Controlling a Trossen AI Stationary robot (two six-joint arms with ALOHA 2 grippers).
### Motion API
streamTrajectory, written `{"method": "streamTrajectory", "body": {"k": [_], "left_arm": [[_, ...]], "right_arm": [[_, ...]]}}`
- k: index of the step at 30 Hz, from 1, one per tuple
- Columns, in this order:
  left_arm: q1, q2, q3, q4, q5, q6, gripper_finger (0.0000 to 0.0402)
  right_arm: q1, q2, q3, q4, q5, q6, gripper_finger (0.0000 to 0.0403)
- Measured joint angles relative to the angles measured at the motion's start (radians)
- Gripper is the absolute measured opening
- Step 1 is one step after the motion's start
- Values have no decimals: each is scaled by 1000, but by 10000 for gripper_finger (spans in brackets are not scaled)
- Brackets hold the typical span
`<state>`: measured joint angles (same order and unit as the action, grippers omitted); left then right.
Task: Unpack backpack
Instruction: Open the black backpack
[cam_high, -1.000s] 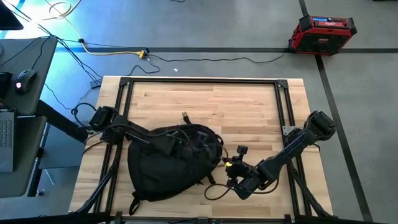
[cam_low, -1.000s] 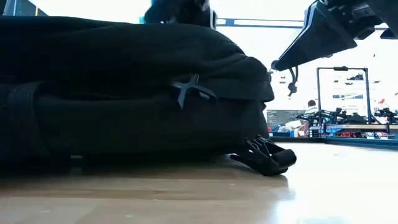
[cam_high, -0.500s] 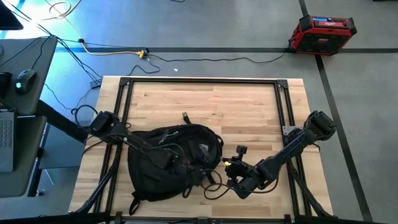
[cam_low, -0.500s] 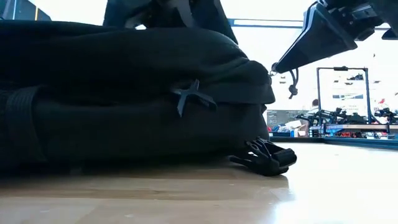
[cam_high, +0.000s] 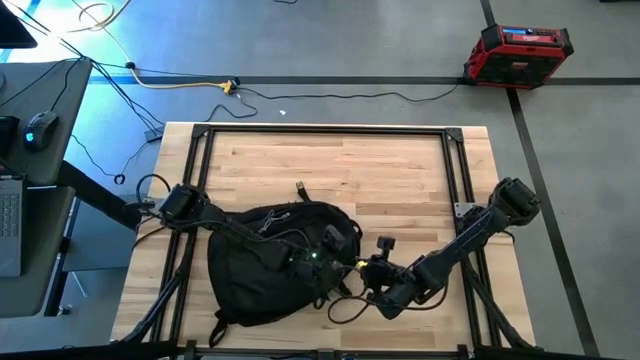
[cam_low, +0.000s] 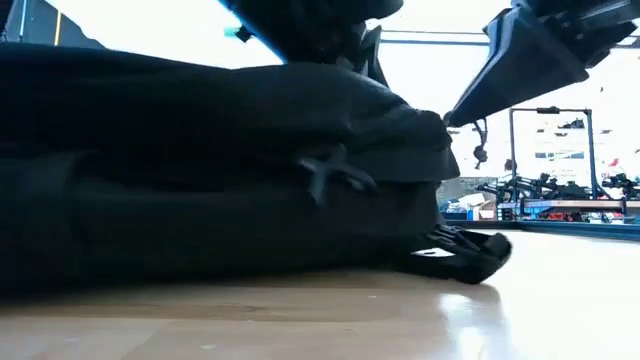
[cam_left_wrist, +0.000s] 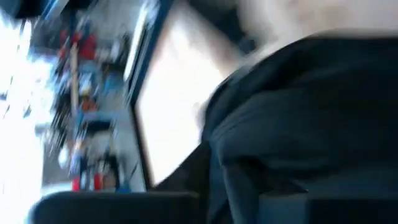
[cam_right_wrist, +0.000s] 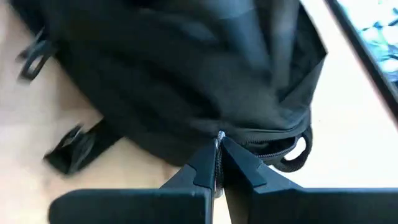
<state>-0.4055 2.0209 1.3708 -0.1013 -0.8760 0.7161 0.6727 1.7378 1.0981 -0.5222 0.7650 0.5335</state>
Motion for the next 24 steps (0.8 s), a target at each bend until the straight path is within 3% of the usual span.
{"method": "streamTrajectory", "body": {"k": [7, 12, 16, 19, 24], "left_arm": [[31, -1, 0, -5, -66, -95, 1], [27, -6, 0, -22, -182, -116, 0], [36, -8, 0, -71, 34, -151, 0], [26, -7, 0, -123, 202, -81, 4], [-12, -7, 0, -156, 170, -50, 51]], "right_arm": [[0, 0, 0, 32, -46, -41, 0], [2, 0, 0, 33, -86, -60, 0], [2, 0, 0, 47, -86, -70, 0], [2, 0, 0, 45, -86, -71, 0], [2, 0, 0, 42, -87, -71, 0]]}}
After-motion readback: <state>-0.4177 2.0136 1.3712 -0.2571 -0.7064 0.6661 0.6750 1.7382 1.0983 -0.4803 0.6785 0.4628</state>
